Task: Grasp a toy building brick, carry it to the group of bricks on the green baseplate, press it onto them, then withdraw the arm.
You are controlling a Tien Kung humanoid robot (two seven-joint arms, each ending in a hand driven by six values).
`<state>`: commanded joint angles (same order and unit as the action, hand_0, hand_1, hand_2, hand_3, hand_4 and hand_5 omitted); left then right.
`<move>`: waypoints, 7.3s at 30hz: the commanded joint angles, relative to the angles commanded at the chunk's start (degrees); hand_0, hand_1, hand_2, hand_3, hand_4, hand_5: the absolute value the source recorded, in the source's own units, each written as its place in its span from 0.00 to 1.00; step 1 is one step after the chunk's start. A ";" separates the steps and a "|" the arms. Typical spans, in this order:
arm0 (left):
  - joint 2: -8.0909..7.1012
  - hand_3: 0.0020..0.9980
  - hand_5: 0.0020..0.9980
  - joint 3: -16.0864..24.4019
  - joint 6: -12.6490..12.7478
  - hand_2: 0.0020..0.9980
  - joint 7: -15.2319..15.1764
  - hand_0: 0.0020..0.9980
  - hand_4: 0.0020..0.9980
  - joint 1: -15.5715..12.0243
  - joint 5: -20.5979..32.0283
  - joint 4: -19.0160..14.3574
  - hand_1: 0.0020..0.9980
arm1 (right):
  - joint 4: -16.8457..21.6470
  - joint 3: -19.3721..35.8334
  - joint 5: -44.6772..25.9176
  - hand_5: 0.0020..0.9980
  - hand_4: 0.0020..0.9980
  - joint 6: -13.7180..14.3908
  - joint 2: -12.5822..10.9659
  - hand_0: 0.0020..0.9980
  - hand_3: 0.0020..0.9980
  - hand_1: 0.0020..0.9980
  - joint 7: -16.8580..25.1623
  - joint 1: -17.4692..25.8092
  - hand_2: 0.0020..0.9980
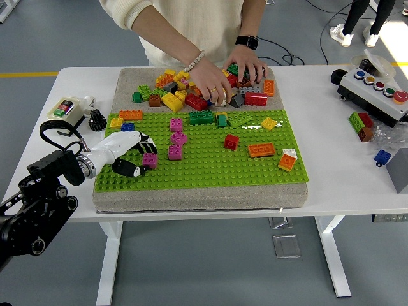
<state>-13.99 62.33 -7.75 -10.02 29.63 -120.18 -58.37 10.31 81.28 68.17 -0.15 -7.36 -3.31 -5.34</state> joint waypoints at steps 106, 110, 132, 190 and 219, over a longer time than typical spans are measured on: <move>-2.52 0.63 0.68 3.65 -5.67 0.87 0.90 1.00 1.00 -5.30 -0.17 -8.24 0.90 | 0.00 -1.10 -1.02 0.49 0.91 0.14 0.35 0.75 0.65 0.68 -0.09 0.27 0.73; -2.31 0.63 0.68 3.59 -5.61 0.87 0.90 1.00 1.00 -5.31 -0.23 -7.78 0.90 | 0.00 -1.08 -1.04 0.49 0.91 0.14 0.35 0.75 0.65 0.68 -0.09 0.24 0.73; -1.31 0.63 0.67 3.05 -5.33 0.86 0.54 1.00 1.00 -4.10 0.00 -4.37 0.90 | 0.00 -0.85 -1.20 0.49 0.91 0.07 0.29 0.75 0.65 0.68 -0.08 0.17 0.72; -0.59 0.79 0.25 3.00 -0.23 0.74 -0.82 0.78 1.00 -1.88 3.94 -8.23 0.73 | 0.00 -1.25 -1.59 0.49 0.91 0.05 0.25 0.75 0.65 0.68 -0.10 0.10 0.73; 4.82 0.72 0.08 -1.73 1.58 0.60 -0.83 0.71 0.98 7.32 -2.17 4.13 0.67 | 0.00 -2.14 -2.00 0.49 0.91 0.22 0.19 0.75 0.65 0.68 -0.13 -0.29 0.72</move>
<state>-9.17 60.61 -6.18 -10.85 36.96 -122.35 -54.24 10.31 79.14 66.16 0.08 -7.17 -3.43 -5.63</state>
